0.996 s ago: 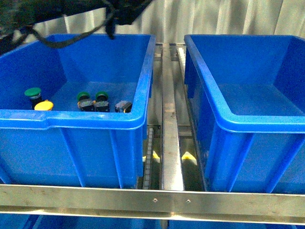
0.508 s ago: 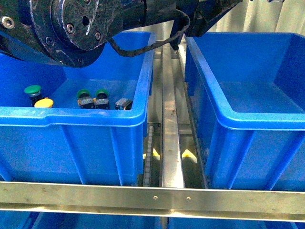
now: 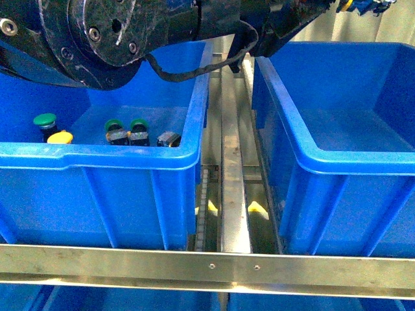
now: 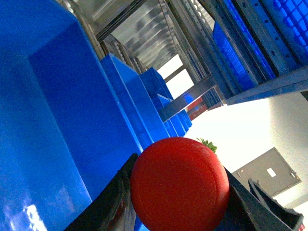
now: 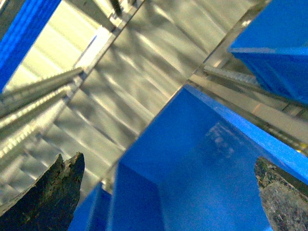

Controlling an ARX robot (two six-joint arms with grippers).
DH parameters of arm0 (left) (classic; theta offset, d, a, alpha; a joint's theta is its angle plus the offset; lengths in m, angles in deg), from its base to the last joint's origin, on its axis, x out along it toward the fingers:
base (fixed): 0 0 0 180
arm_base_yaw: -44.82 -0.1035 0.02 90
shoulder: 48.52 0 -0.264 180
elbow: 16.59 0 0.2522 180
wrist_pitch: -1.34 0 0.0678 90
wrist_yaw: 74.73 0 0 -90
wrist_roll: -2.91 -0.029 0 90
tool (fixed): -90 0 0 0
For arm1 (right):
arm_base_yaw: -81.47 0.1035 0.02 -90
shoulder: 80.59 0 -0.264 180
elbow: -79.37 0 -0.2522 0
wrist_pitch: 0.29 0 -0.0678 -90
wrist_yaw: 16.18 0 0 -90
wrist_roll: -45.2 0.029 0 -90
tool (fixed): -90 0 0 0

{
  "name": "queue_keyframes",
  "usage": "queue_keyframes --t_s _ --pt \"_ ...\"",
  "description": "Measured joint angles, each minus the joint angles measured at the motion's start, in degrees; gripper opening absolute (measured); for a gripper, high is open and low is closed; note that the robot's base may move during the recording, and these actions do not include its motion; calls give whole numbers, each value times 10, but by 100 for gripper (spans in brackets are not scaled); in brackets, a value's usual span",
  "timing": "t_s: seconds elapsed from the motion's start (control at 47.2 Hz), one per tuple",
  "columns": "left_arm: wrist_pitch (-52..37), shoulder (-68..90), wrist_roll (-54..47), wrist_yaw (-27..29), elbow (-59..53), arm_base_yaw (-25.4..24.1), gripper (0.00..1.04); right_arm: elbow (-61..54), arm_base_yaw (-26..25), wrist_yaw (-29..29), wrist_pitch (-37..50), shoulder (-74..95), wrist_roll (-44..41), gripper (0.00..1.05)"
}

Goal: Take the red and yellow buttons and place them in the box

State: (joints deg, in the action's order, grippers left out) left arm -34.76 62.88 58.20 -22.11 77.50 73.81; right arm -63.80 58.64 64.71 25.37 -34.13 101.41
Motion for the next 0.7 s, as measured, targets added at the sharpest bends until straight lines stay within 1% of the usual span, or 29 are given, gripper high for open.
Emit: queue_keyframes --t_s 0.064,0.106,0.127,0.169,0.212,0.275,0.297,0.318,0.403,0.508,0.593,0.699 --pt "0 -5 -1 2 -3 1 33 17 11 19 9 33 54 102" --pt "-3 -9 -1 4 -5 3 33 27 30 39 14 54 99 102" --pt "-7 -11 -2 5 -7 5 33 29 36 45 15 60 108 102" --pt "-9 -15 -2 5 -9 9 33 35 63 66 23 79 141 102" --pt "-11 -17 -2 6 -10 12 33 40 86 80 29 93 160 102" --pt "-11 -19 -2 5 -11 15 33 53 135 110 39 120 196 102" --pt "-11 -19 -2 5 -11 16 33 56 144 115 41 125 204 102" --pt "-11 -20 -2 5 -11 17 33 62 168 129 47 138 218 102" --pt "-7 -20 -3 9 -11 19 33 84 239 165 64 179 239 102" --pt "-7 -20 -4 14 -11 21 33 115 302 195 73 216 251 102" --pt "-5 -20 -4 13 -11 25 33 141 339 209 76 240 257 102" --pt "1 -20 -6 13 -11 32 33 163 367 209 91 262 259 102"
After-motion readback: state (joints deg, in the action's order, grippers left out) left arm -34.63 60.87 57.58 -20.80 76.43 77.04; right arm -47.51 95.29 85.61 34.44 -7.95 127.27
